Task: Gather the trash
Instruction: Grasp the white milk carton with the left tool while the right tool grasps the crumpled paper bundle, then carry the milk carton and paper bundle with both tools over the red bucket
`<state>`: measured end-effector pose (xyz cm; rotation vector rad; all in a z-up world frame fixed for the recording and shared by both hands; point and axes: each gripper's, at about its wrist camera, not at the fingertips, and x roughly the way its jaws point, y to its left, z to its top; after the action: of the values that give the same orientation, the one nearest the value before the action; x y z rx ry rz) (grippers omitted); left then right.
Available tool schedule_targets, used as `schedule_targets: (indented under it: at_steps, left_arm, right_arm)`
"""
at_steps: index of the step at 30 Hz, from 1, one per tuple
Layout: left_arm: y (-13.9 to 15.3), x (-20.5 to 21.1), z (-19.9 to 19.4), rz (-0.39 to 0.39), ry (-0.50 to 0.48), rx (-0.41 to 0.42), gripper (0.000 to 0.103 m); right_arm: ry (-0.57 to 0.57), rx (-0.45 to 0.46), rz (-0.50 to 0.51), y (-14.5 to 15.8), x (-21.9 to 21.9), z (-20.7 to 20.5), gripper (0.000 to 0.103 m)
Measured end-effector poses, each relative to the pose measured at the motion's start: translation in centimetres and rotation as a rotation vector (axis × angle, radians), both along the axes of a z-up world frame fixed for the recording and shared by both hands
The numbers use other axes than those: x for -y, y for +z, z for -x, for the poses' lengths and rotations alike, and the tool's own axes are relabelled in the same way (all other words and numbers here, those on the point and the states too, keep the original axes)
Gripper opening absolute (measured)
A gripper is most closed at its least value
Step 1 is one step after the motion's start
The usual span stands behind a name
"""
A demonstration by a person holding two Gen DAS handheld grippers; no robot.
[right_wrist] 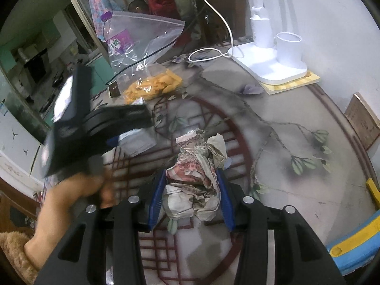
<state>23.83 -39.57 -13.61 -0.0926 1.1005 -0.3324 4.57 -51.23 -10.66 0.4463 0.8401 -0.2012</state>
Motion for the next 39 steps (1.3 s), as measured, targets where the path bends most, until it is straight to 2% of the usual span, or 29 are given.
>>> schedule_targets:
  at_steps: [3,8,12,17,22,27,32,39]
  left_arm:
    - [2.3,-3.0,2.2,0.012,-0.033,0.050,0.053]
    - [7.4,-10.9,8.4,-0.020,-0.095,0.205,0.053]
    - [10.7,-18.4,14.0,-0.041,-0.110,0.315,0.053]
    - [13.8,-27.9,20.7,-0.074,-0.070,0.446,0.053]
    - [14.7,-34.5,24.2,-0.088,-0.005,0.520,0.053]
    - [14.6,-40.1,25.6,-0.116,0.082,0.576,0.053]
    - [14.1,-45.0,25.8,-0.100,0.157,0.557,0.053]
    - [13.2,-52.3,25.9,-0.149,0.297,0.547,0.053]
  right_arm:
    - [0.003,0.017,0.006,1.0,-0.8,0.7,0.041]
    - [0.003,0.087,-0.059,3.5,-3.6,2.6,0.041]
    - [0.058,0.153,-0.031,6.1,-8.5,3.8,0.041]
    - [0.140,0.239,0.001,8.8,-15.3,6.4,0.041]
    - [0.236,0.309,0.055,10.6,-23.1,9.5,0.041]
    - [0.315,0.325,0.043,10.5,-29.3,11.1,0.042]
    - [0.393,0.314,0.035,10.2,-35.1,11.2,0.042]
    - [0.550,0.270,0.036,8.9,-43.6,9.5,0.042]
